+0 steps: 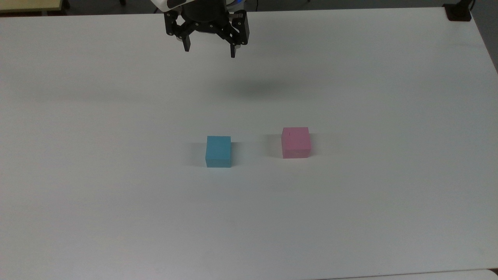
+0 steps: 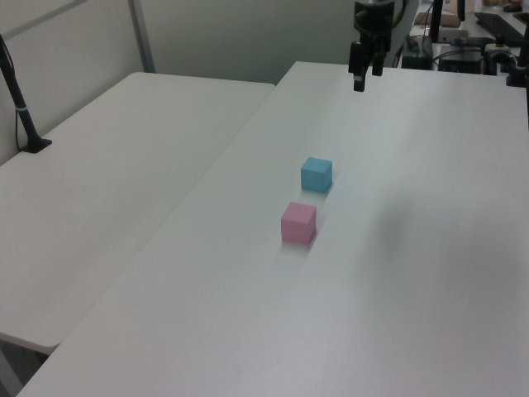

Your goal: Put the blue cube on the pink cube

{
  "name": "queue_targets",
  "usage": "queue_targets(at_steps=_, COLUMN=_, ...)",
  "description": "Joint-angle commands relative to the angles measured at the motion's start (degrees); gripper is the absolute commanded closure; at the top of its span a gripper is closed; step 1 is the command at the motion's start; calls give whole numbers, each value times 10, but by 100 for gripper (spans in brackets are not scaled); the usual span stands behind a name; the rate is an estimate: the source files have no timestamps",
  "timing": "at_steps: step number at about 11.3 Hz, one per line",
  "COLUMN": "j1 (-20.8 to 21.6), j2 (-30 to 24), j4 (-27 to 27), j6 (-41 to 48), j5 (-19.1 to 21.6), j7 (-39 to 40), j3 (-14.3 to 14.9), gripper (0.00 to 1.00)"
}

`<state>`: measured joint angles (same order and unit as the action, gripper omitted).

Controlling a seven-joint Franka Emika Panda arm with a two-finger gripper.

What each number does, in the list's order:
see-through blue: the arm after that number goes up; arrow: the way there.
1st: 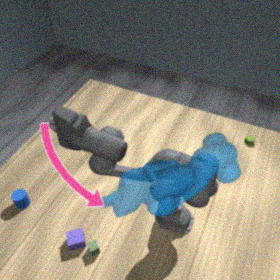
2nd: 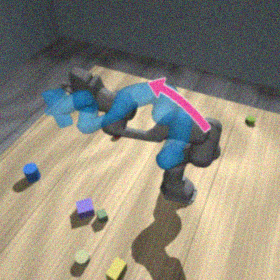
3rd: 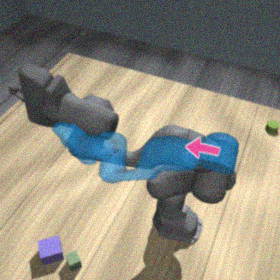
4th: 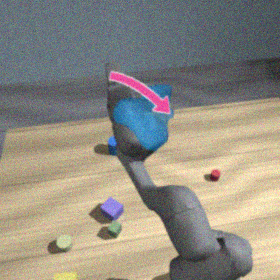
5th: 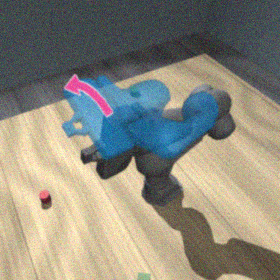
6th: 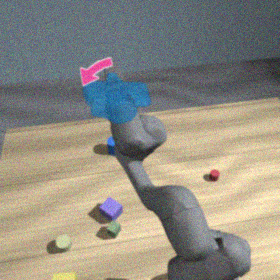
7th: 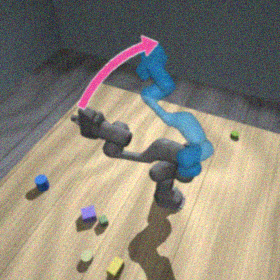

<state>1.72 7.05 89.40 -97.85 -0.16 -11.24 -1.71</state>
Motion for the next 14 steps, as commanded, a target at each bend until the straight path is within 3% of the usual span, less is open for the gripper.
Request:
queue_targets(at_steps=1, j1=-14, j2=-8, j4=5, j6=6, j5=12, j7=17, j3=4, gripper=0)
queue_targets(at_steps=10, j1=-15, j2=-3, j4=3, j6=4, j5=10, j7=20, j3=4, gripper=0)
queue_targets(at_steps=14, j1=-14, j2=25, j4=3, j6=-65, j5=15, j7=18, j3=3, gripper=0)
